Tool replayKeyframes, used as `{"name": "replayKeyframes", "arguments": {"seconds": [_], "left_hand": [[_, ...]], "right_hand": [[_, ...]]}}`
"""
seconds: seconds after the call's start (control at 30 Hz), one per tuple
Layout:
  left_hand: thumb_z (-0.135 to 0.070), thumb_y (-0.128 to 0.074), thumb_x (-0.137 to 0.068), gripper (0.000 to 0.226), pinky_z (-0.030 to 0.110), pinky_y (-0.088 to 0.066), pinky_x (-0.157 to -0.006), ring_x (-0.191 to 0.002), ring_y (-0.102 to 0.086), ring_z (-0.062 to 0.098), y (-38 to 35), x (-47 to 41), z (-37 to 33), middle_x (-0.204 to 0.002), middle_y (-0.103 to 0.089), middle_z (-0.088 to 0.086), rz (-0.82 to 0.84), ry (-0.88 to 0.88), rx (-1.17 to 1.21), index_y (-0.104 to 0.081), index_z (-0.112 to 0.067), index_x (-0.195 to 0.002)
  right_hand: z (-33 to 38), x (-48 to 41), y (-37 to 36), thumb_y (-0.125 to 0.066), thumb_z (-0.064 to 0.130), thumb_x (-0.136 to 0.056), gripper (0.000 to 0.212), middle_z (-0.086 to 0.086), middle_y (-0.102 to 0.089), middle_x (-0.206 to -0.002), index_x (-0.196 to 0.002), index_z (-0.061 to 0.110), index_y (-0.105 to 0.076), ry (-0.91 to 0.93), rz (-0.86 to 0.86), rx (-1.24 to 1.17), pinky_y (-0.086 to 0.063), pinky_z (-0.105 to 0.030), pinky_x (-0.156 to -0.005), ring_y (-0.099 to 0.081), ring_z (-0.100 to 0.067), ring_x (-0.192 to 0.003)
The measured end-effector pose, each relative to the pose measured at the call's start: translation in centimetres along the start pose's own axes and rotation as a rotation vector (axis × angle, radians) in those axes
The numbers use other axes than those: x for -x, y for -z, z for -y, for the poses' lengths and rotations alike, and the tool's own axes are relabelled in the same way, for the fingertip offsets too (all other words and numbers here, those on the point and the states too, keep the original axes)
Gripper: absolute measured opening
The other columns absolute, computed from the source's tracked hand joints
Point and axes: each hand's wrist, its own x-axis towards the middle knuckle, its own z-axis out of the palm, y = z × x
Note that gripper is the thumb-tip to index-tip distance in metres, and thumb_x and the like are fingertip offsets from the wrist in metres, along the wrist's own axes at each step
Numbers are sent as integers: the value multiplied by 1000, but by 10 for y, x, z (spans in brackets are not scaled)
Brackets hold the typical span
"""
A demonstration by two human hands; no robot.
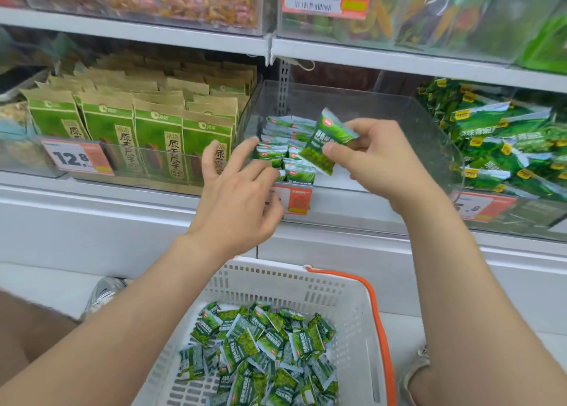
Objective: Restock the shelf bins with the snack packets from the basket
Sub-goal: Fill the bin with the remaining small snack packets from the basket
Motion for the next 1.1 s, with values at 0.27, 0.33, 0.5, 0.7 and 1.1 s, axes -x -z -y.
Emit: {"name": "replayKeyframes", "arguments": {"seconds": [0.27, 0.33, 0.5, 0.7, 1.1], "left_hand": [[-43, -54, -85, 30, 64, -17, -114, -140, -42, 28, -4, -4, -4, -102, -71, -7, 100, 73, -58, -68, -21, -99], [-43, -55, -84, 28, 63, -17, -113, -138, -43, 28, -6, -5, -4, -98, -71, -6, 98, 82, -56, -67, -20, -95], [-42, -54, -85, 28, 63, -21, -113, -137, -42, 27, -6, -5, -6, -104, -69, -5, 106, 85, -59, -66, -18, -95], [-19, -66, -80, 33, 52, -36, -99, -121, -50, 36, -14, 9, -8, -124, -61, 9, -196, 5, 21, -67, -13, -113], [-35, -56, -98, 16, 35, -51, -75, -83, -63, 20, -74, 68, -15, -88, -69, -9, 907, 41, 465, -61, -34, -82]], "right_hand": [[7, -33, -25, -82, 9, -83, 36, -11, -75, -95, -115, 15, -68, -301, 345, 321, -65, -34, -67, -78, -24, -65], [12, -32, -26, -81, 8, -85, 26, 1, -75, -88, -107, 17, -73, -317, 446, 409, -61, -23, -61, -77, -20, -64], [15, -29, -36, -77, 4, -86, 30, -10, -78, -102, -115, -5, -72, -310, 411, 396, -57, -15, -56, -74, -8, -56], [3, -22, -21, -82, 24, -86, 19, -10, -78, -90, -93, 7, -78, -227, 198, 353, -63, -34, -84, -78, -22, -82], [-39, 64, -82, -59, 23, -69, 14, 9, -62, -51, -61, 17, -69, 162, 530, 447, -54, -26, -59, -60, -4, -52]]}}
